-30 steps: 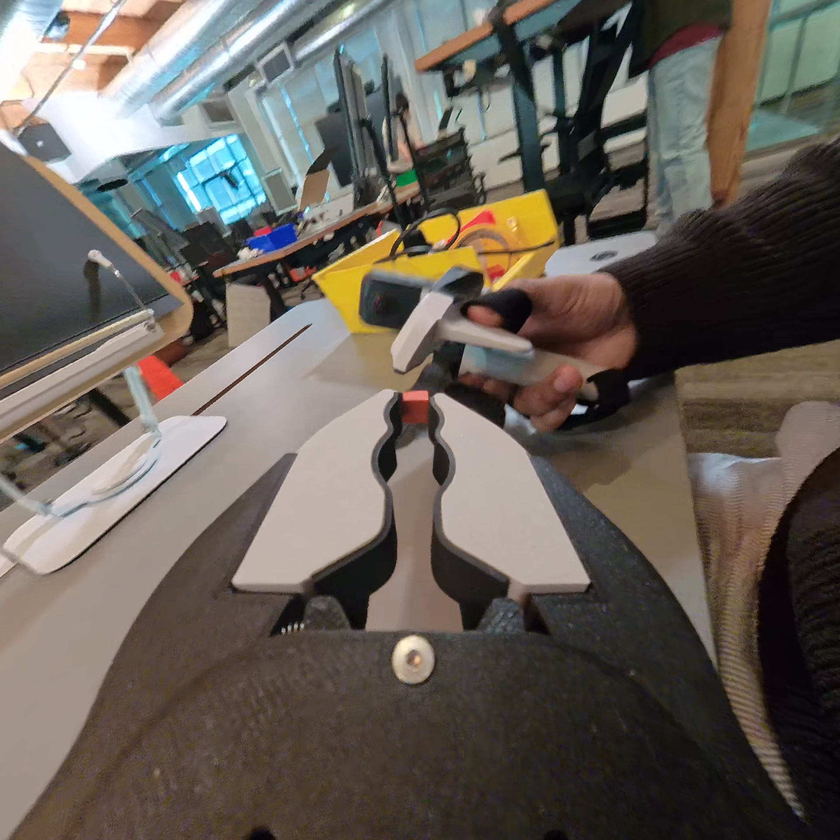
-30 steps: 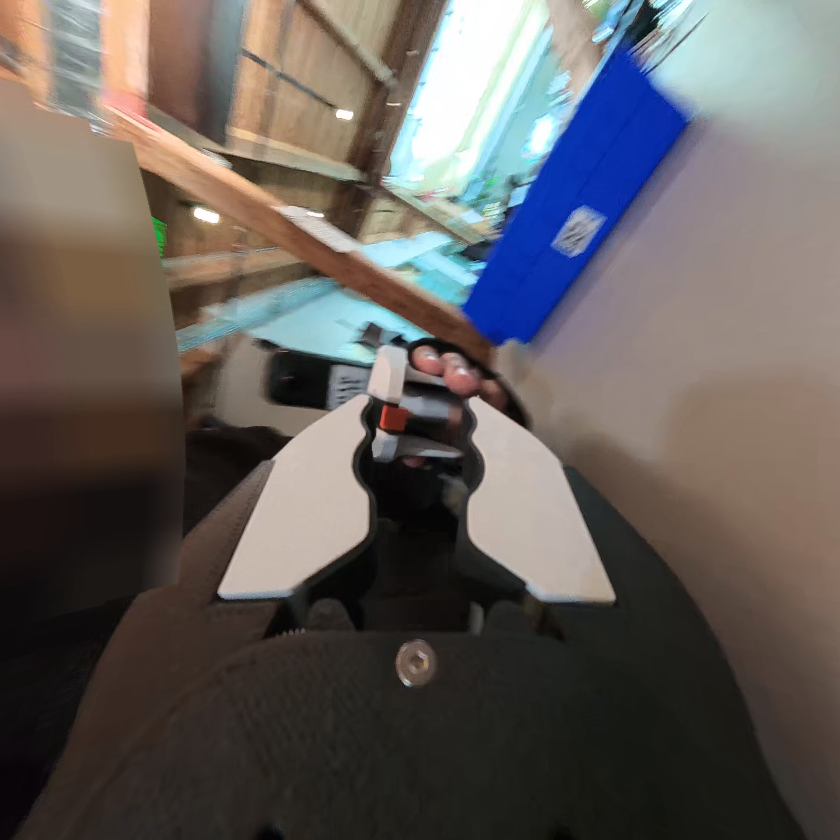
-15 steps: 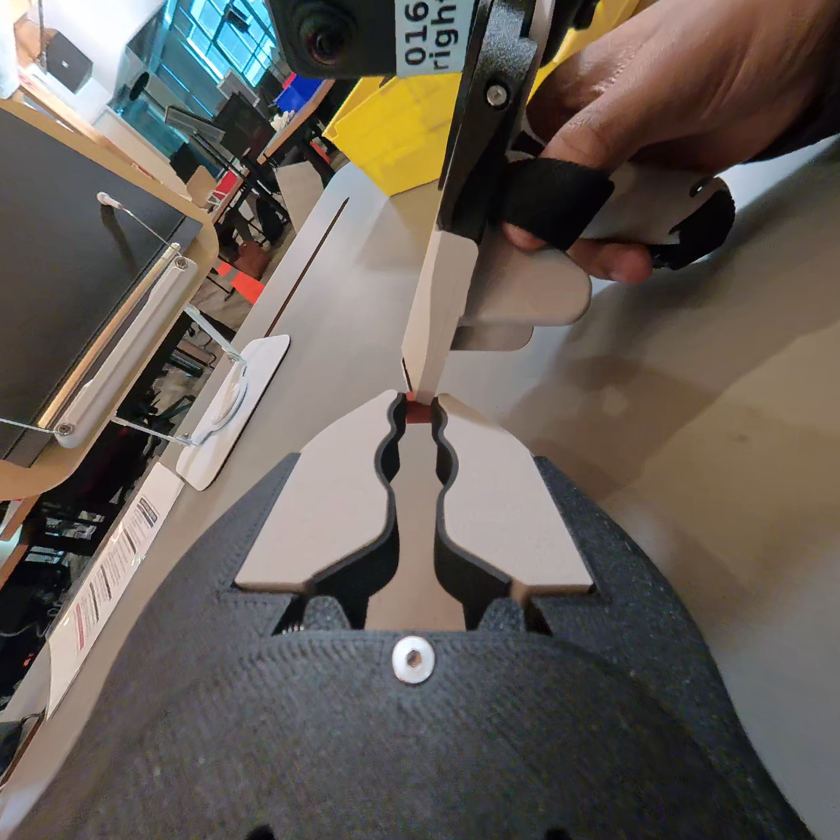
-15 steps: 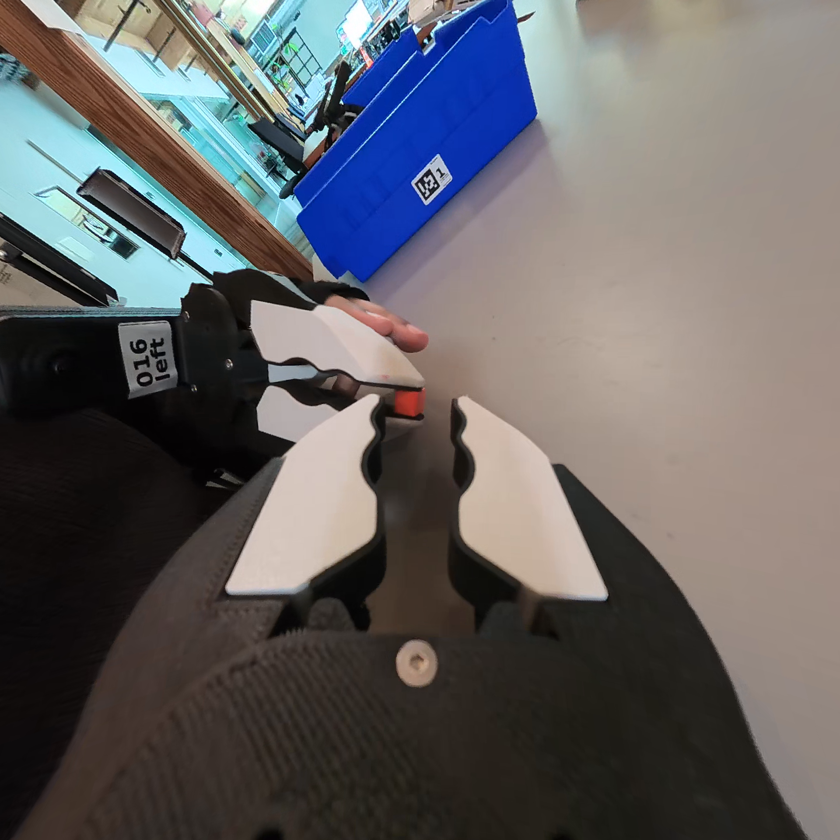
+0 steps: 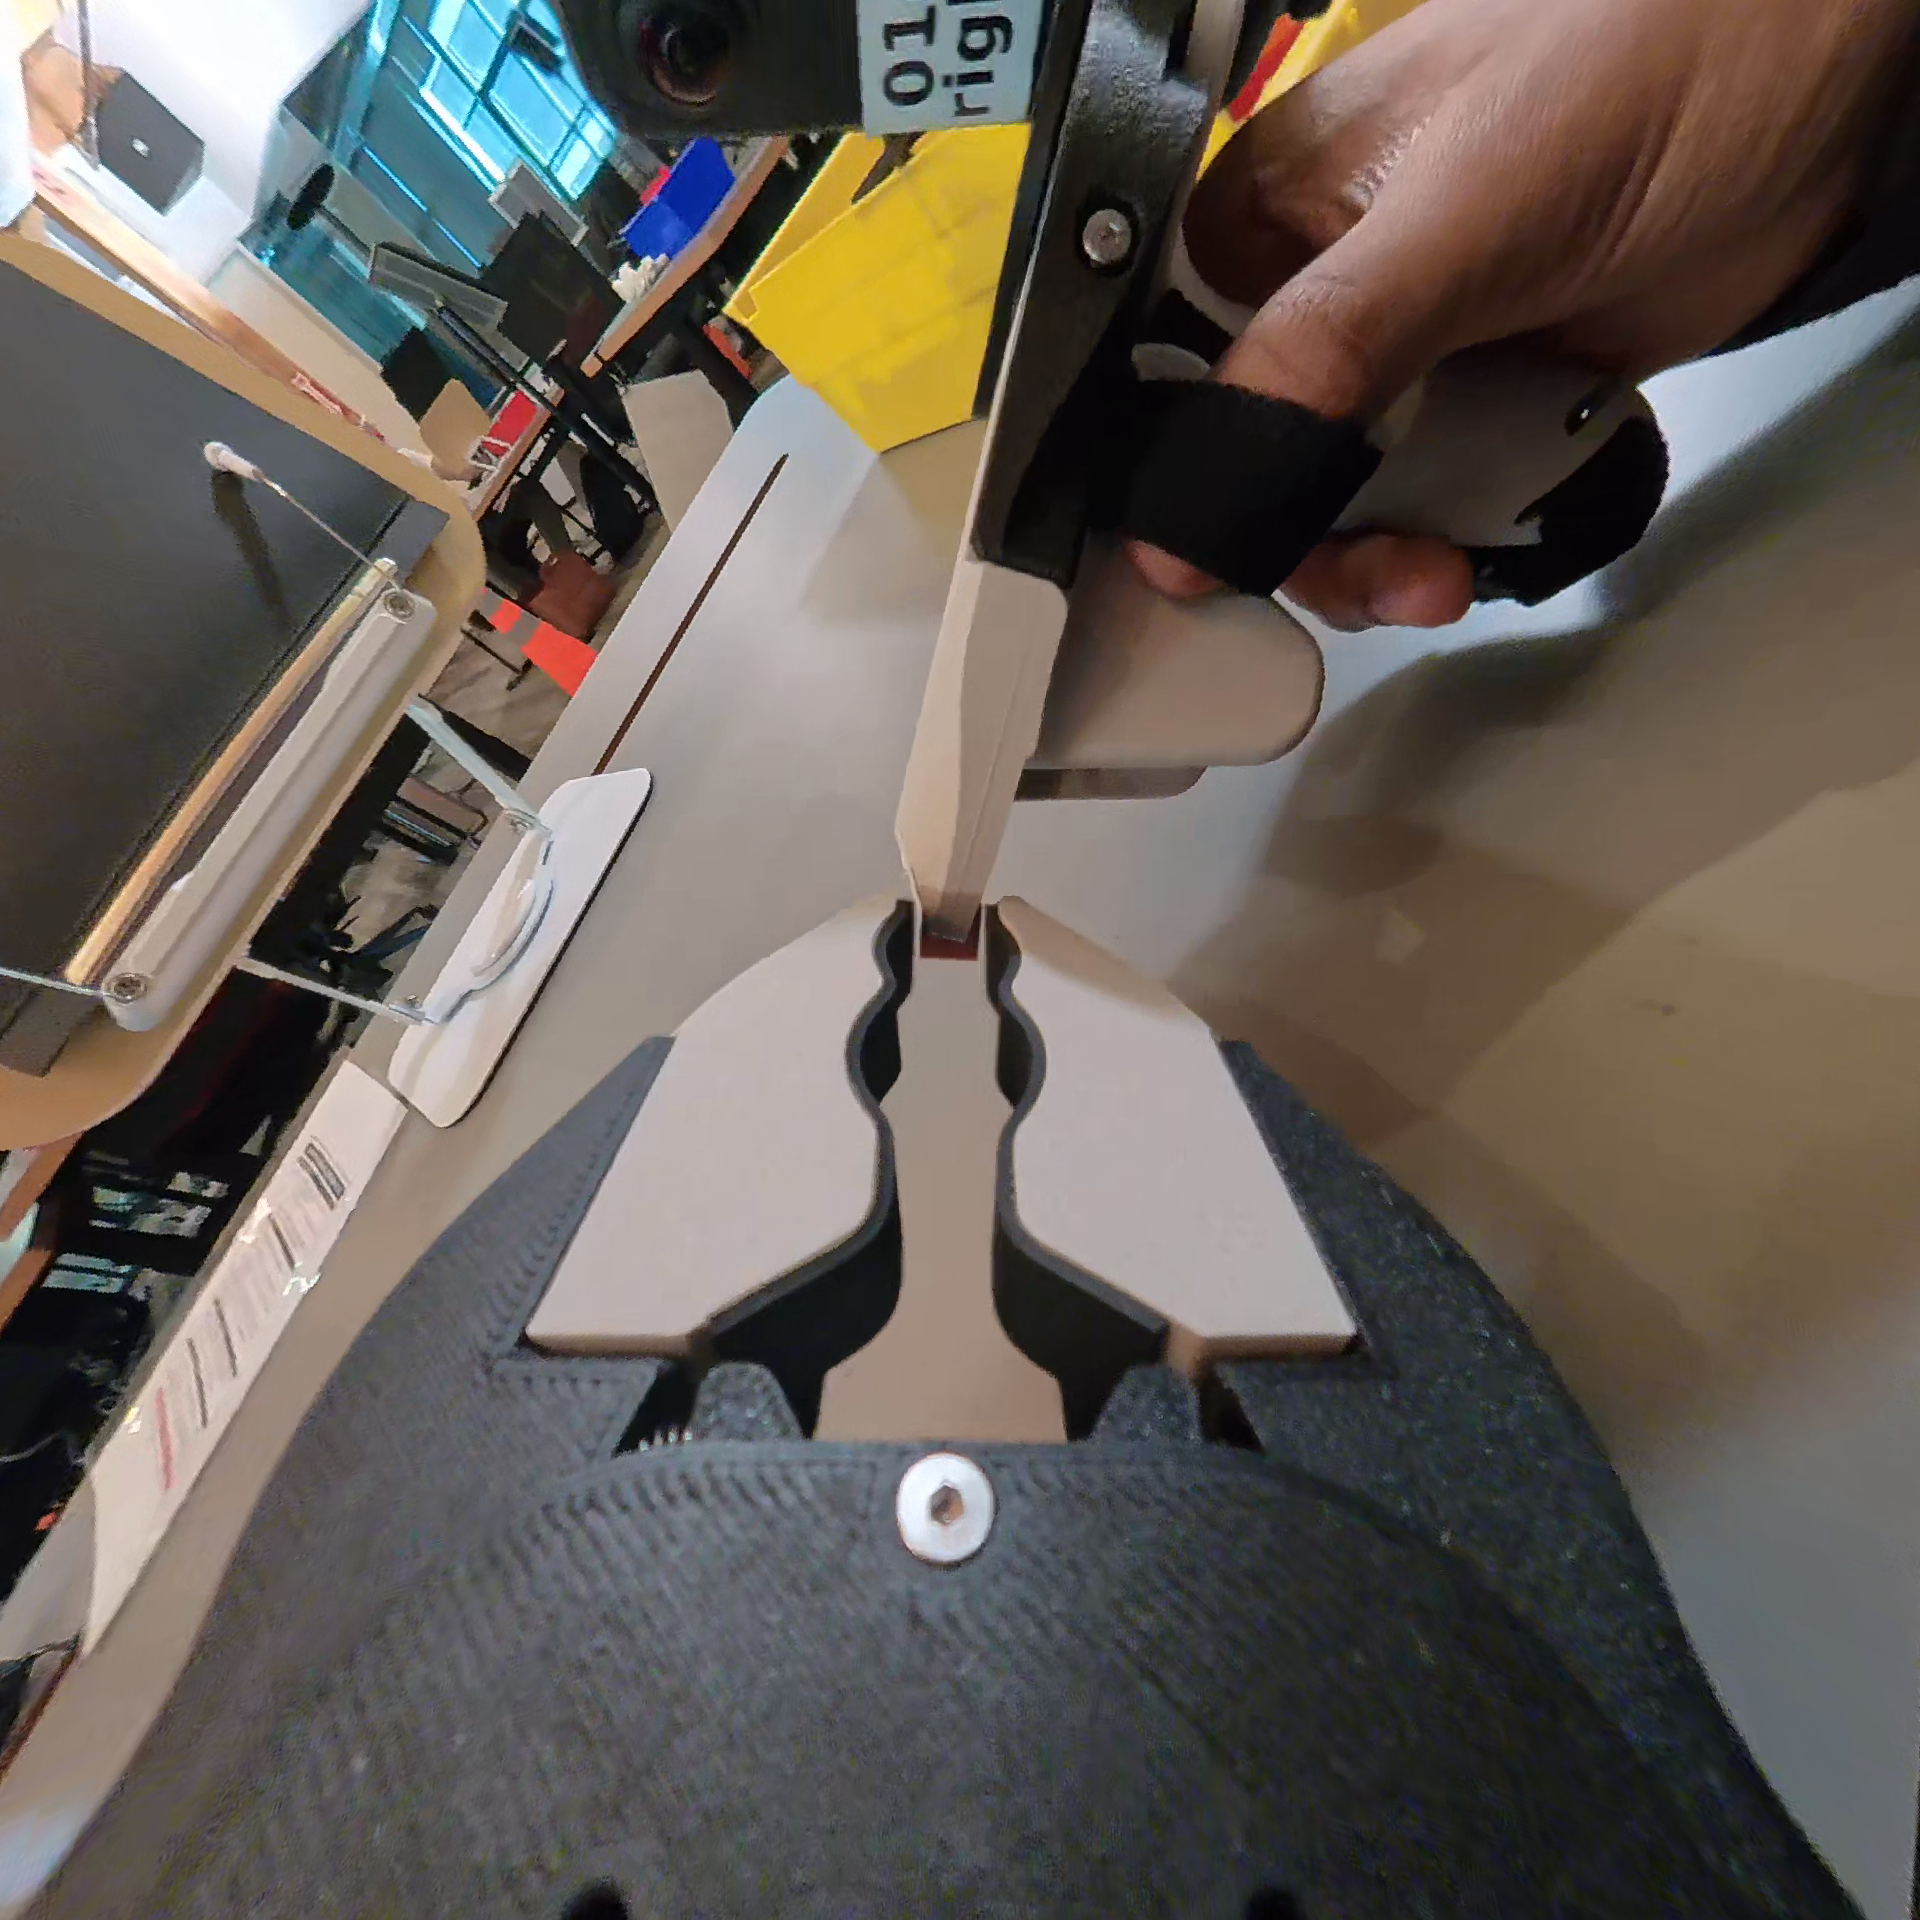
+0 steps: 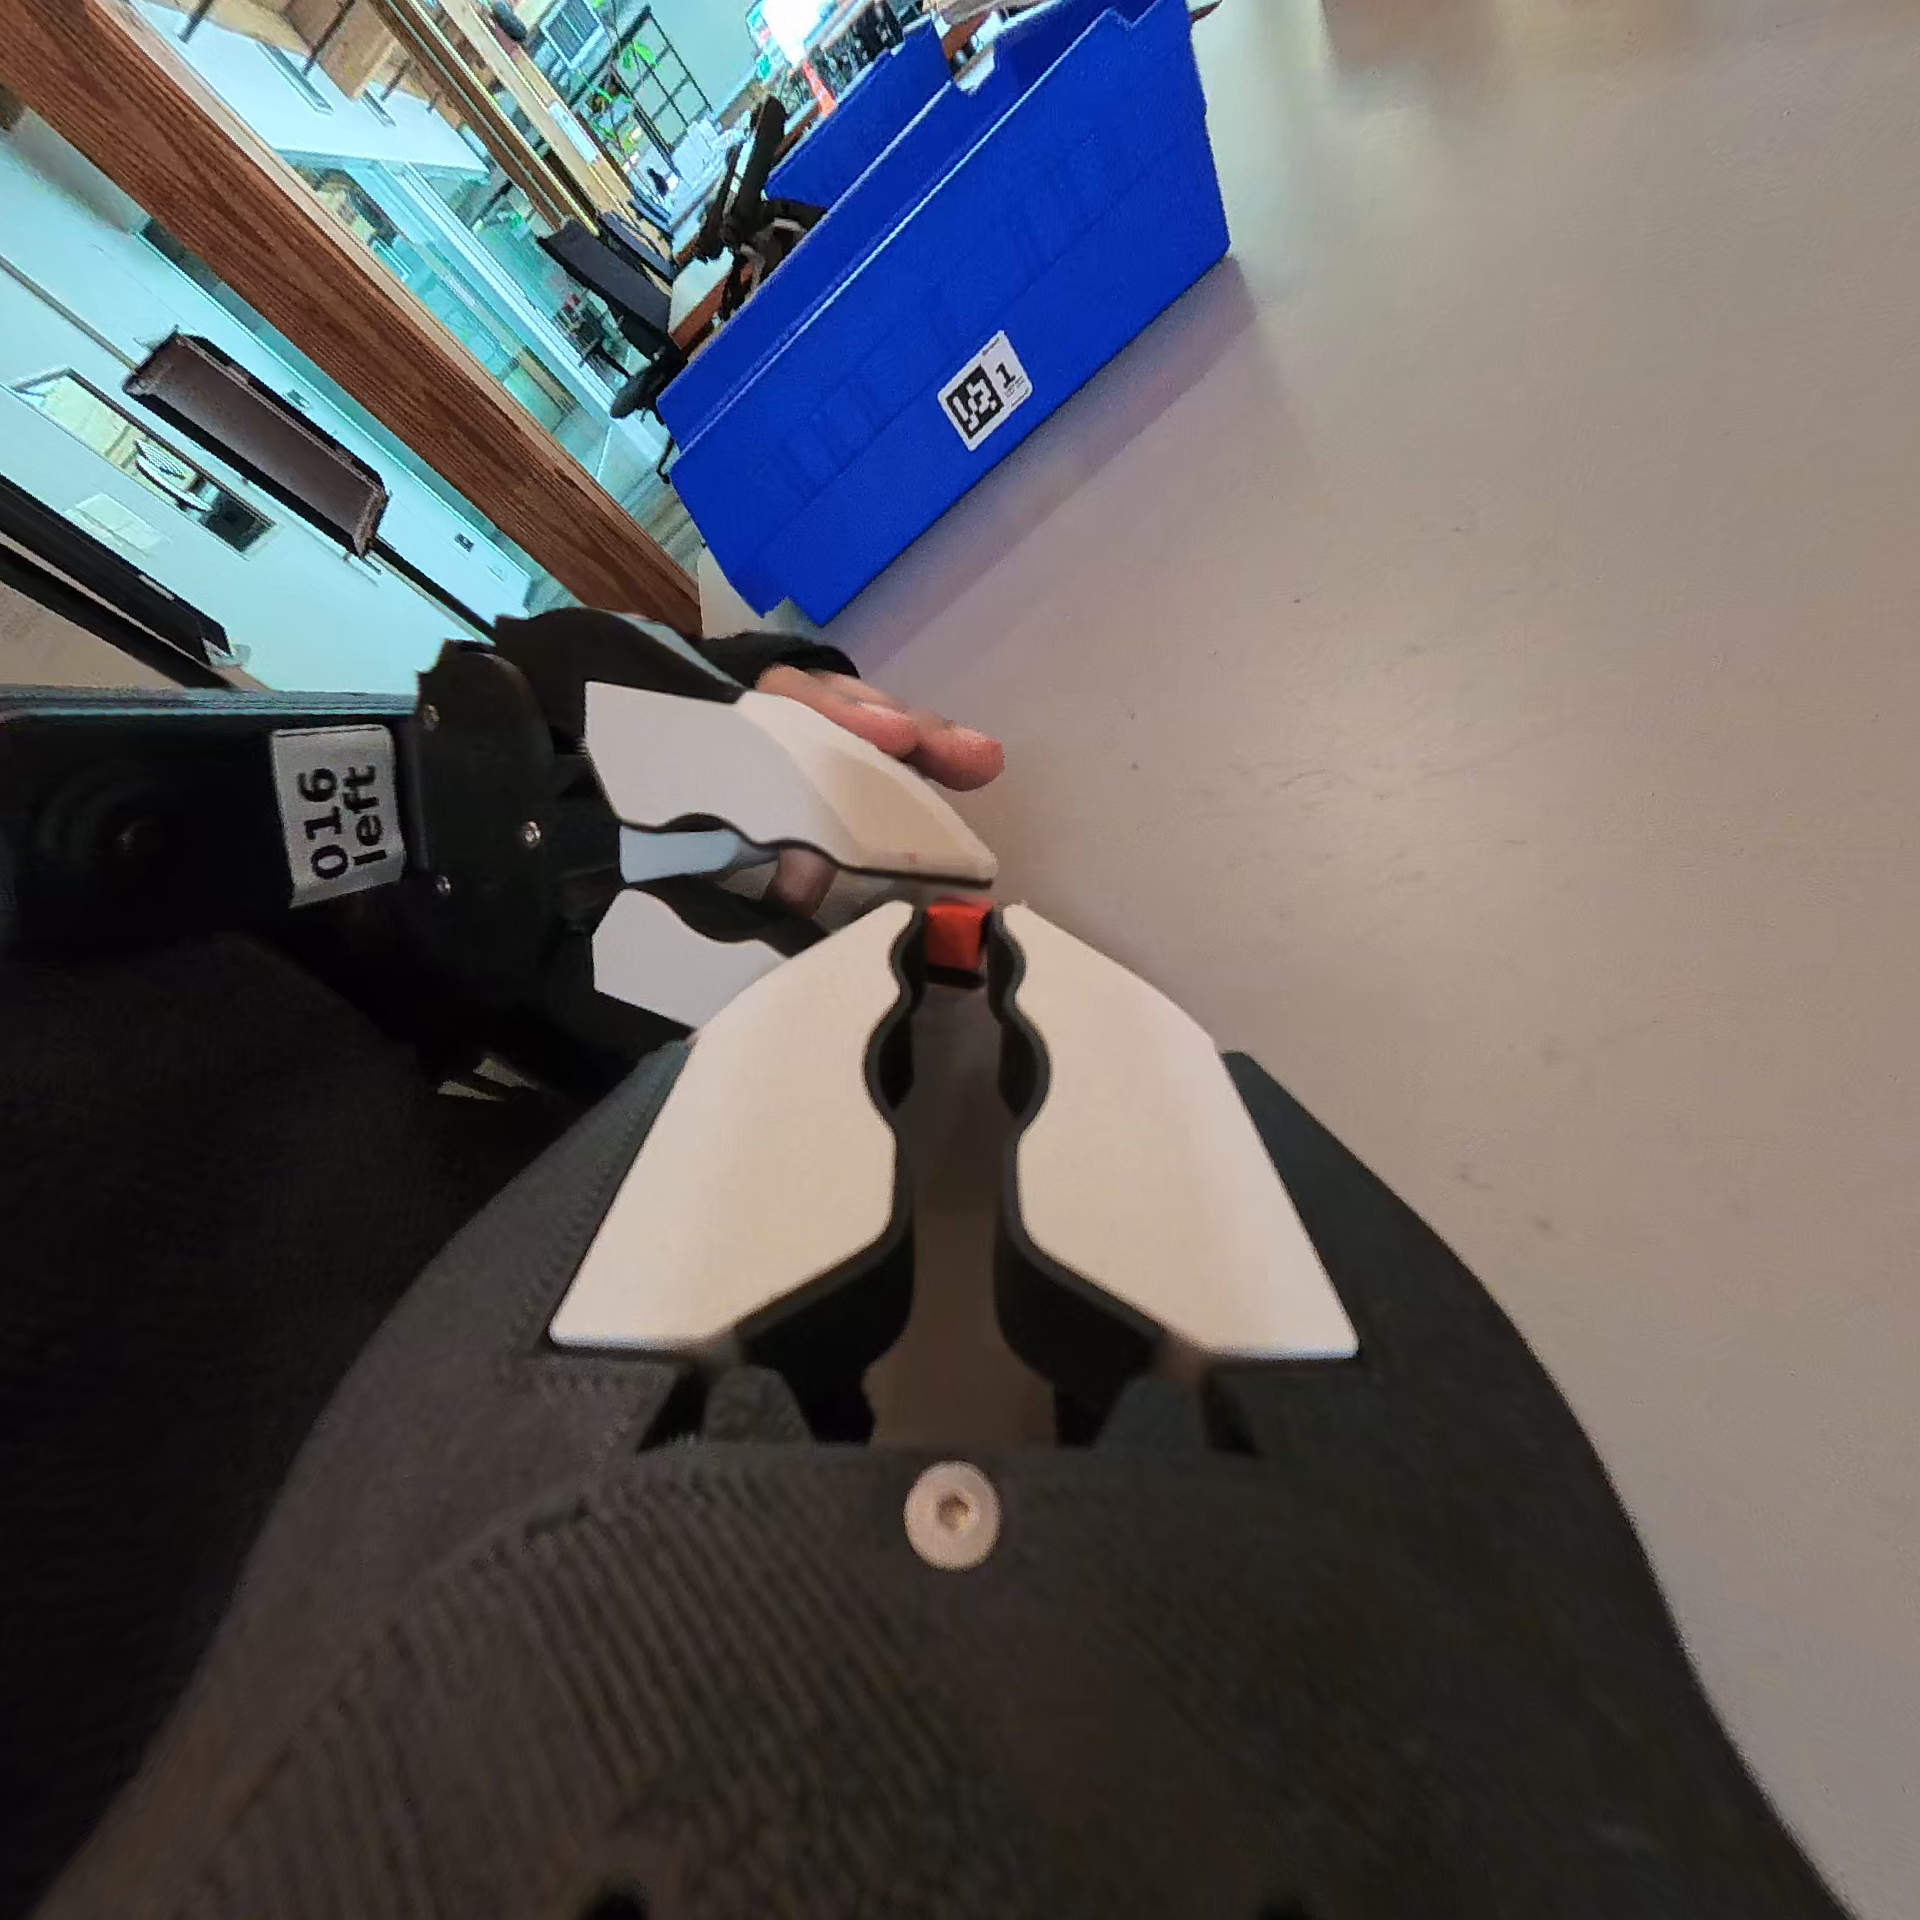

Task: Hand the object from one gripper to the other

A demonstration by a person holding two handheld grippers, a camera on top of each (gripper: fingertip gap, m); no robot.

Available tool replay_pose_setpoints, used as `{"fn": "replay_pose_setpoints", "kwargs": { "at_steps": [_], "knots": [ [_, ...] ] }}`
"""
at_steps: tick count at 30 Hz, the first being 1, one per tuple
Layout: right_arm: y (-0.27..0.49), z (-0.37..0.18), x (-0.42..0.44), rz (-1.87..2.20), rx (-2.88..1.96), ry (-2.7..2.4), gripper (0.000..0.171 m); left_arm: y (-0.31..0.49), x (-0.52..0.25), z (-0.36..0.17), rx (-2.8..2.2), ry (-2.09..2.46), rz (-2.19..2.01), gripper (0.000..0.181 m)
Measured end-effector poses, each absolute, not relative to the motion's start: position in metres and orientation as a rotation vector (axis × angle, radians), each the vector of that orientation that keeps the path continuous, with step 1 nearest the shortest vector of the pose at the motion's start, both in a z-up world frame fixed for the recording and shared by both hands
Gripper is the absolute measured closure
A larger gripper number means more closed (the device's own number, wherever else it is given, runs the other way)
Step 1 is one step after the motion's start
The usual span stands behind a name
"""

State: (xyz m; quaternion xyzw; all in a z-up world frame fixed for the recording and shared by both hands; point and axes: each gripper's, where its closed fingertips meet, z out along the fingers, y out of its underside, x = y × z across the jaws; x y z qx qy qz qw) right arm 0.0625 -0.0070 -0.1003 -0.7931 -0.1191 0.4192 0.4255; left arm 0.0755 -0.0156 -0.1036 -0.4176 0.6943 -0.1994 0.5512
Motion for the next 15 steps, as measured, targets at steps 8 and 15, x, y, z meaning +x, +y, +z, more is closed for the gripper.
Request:
{"fn": "replay_pose_setpoints", "kwargs": {
  "at_steps": [8, 15],
  "knots": [
    [-0.009, -0.079, 0.066, 1.364, -1.826, -0.161, 0.160, -0.014, 0.076, -0.098, -1.034, 1.576, -0.624, 0.150],
    [-0.019, -0.054, 0.064, 1.706, -1.619, -0.115, 0.160, -0.025, 0.073, -0.073, -0.955, 1.461, -0.879, 0.144]
  ]
}}
